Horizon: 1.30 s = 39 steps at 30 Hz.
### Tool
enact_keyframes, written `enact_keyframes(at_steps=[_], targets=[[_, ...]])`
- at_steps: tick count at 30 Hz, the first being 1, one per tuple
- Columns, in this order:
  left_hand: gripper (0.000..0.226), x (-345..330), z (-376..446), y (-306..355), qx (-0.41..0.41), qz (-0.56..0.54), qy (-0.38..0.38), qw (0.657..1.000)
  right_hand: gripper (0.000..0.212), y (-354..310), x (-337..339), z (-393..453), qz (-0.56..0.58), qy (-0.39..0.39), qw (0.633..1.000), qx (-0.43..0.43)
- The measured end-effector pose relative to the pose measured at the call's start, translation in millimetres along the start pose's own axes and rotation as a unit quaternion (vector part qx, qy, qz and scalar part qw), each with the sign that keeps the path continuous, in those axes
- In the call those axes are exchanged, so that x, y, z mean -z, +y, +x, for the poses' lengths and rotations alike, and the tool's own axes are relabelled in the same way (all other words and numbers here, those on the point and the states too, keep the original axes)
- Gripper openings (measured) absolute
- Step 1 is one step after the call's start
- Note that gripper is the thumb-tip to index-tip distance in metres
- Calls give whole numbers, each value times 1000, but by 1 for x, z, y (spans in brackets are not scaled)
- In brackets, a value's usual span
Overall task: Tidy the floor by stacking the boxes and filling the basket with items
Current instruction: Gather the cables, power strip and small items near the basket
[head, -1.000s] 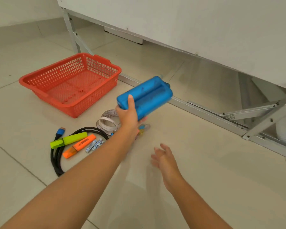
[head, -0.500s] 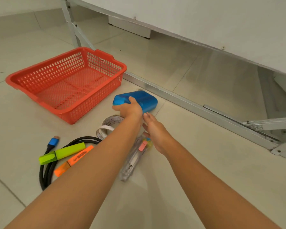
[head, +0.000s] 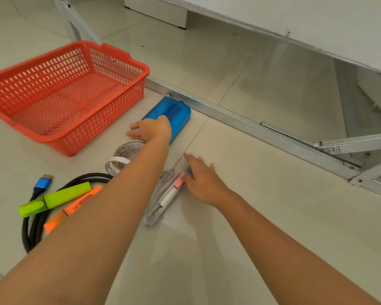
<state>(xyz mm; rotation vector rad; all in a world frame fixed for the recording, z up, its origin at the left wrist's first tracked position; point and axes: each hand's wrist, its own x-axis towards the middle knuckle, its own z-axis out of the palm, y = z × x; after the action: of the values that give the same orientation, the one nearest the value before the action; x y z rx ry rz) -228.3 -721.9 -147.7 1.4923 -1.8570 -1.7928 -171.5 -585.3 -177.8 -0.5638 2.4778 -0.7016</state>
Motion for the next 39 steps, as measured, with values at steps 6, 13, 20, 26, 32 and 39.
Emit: enact_keyframes(at_steps=[6, 13, 20, 26, 32, 39], targets=[[71, -30, -63, -21, -155, 110, -48, 981, 62, 15, 32, -50, -47, 34, 998, 21], [68, -64, -201, -33, -339, 248, -283, 862, 67, 74, 90, -213, -151, 51, 987, 19], [70, -110, -379, -65, -519, 411, -465, 588, 69, 191, 125, -390, -167, 63, 974, -142], [62, -170, -497, -149, -525, 494, -542, 432, 69, 315, 104, -502, -92, 94, 932, -339], [61, -231, -591, -233, -502, 522, -573, 384, 63, 415, 101, -584, -21, 264, 861, -434], [59, -279, -640, -283, -540, 528, -569, 324, 56, 494, 111, -624, 82, 390, 771, -496]])
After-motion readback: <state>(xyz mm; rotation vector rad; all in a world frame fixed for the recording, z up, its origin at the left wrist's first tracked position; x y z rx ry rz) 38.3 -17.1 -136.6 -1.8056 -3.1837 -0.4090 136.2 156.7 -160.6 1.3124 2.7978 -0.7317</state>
